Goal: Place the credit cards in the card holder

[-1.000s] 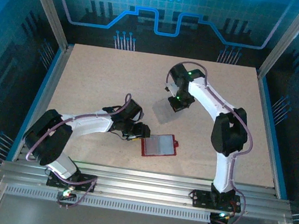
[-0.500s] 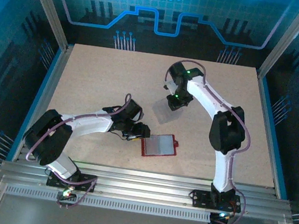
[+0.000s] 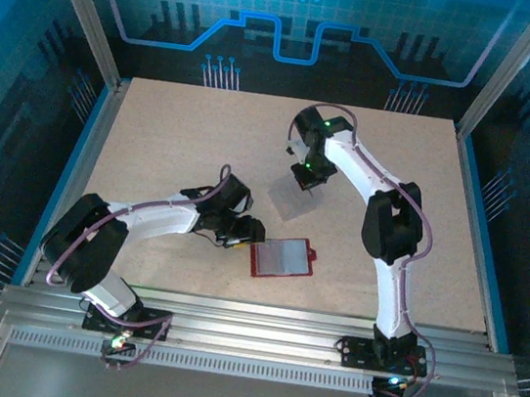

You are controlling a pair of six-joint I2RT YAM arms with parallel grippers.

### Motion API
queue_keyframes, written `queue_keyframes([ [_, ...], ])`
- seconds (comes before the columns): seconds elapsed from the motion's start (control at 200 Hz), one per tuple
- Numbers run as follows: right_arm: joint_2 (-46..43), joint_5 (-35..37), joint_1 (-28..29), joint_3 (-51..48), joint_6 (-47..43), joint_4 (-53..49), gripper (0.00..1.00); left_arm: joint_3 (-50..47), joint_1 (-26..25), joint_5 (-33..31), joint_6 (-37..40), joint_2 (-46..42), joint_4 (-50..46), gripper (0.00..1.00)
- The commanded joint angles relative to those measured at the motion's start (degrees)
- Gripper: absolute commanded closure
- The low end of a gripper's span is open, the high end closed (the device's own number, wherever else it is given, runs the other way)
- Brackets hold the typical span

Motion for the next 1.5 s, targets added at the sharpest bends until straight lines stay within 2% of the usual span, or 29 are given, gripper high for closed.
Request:
queue_keyframes([
  [0.0,-1.61,0.04,0.13,0.32,0.22,-1.96,1.0,1.22,0.65,1.63,1.11,-0.92,-2.74,0.48],
  [0.325,-8.01,1.97,0.66,-4.74,3.77,-1.87,1.0,6.46,3.17,2.67,1.67,-3.18,-7.97,0.47],
  [0.475,-12.52,3.27,1.31,-6.61,5.75,-1.82,1.0,11.25,3.89,3.27,2.87,-1.35,-10.85,0.47],
  [0.68,-15.72,-7.52,3.36,-11.32,8.65,1.08,1.0,16.41,5.6,5.03,3.05,1.73,-12.26,0.48],
  [0.76,-15.12,-10.63,3.52,-12.79,9.22,2.54,1.0,18.43,5.92,6.07,3.13,3.64,-12.54,0.55],
  [0.96,-11.49,-13.91,2.3,-12.59,10.45,4.14,1.0,22.8,6.22,9.39,0.75,9.6,-10.85,0.87],
  [1.071,-9.95,-14.95,1.42,-12.08,10.22,4.25,1.0,24.86,6.23,11.07,-1.08,12.74,-8.67,0.99],
  [1.496,-8.76,-19.54,-2.24,-13.22,11.06,5.59,1.0,32.54,6.13,12.65,-5.2,22.84,-4.63,1.0],
])
